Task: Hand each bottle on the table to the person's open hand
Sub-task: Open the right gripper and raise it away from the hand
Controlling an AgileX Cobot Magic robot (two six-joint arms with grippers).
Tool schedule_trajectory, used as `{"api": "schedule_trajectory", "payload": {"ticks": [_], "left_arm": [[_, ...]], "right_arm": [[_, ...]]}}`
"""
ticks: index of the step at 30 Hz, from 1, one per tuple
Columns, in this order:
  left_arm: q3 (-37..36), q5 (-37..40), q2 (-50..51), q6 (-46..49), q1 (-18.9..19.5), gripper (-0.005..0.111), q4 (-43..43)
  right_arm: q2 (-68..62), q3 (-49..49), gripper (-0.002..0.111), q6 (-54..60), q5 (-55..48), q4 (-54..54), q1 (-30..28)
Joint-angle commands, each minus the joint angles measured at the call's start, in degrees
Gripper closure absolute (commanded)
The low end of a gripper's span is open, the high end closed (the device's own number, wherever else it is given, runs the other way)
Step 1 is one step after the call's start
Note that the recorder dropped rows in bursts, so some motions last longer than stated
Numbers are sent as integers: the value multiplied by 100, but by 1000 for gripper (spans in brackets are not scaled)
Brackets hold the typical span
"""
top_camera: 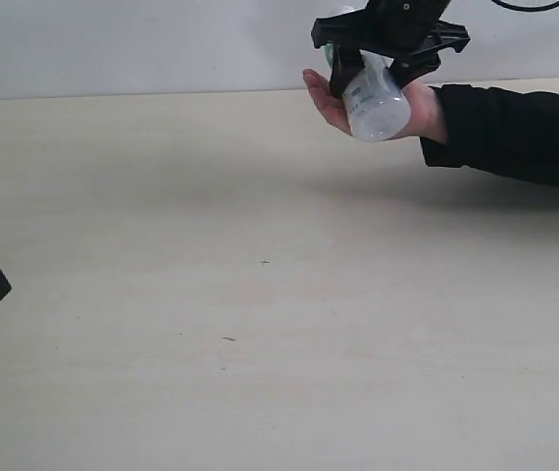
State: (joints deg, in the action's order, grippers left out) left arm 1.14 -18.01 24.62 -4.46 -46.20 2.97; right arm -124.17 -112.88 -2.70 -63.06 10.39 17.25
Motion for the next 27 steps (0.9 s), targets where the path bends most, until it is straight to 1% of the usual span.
{"api": "schedule_trajectory", "payload": {"ticks": [1,4,10,12,15,18,21,23,27], "left_arm": [[-9,-20,-25,-27,22,104,-22],[-9,-20,-25,-27,22,104,-22],[-9,-20,-25,-27,22,104,-22],[-9,-20,-25,-27,22,104,-22],[-9,-20,-25,-27,22,104,-22],[-9,-20,-25,-27,22,104,-22],[-9,-20,-25,-27,22,104,-22],[-9,-20,-25,-27,22,104,-22],[-9,-20,-25,-27,22,104,-22]], "right_arm": [[76,-68,31,50,201,-34,8],[146,-68,28,113,268,-4,8],[450,-202,28,168,359,12,8],[631,-247,29,270,359,12,8],[997,-257,34,270,359,-3,8],[1358,-257,47,388,294,-3,8],[1702,-257,65,575,92,22,8],[1922,-246,80,627,-87,34,8],[2273,-246,104,735,-551,47,8]]}}
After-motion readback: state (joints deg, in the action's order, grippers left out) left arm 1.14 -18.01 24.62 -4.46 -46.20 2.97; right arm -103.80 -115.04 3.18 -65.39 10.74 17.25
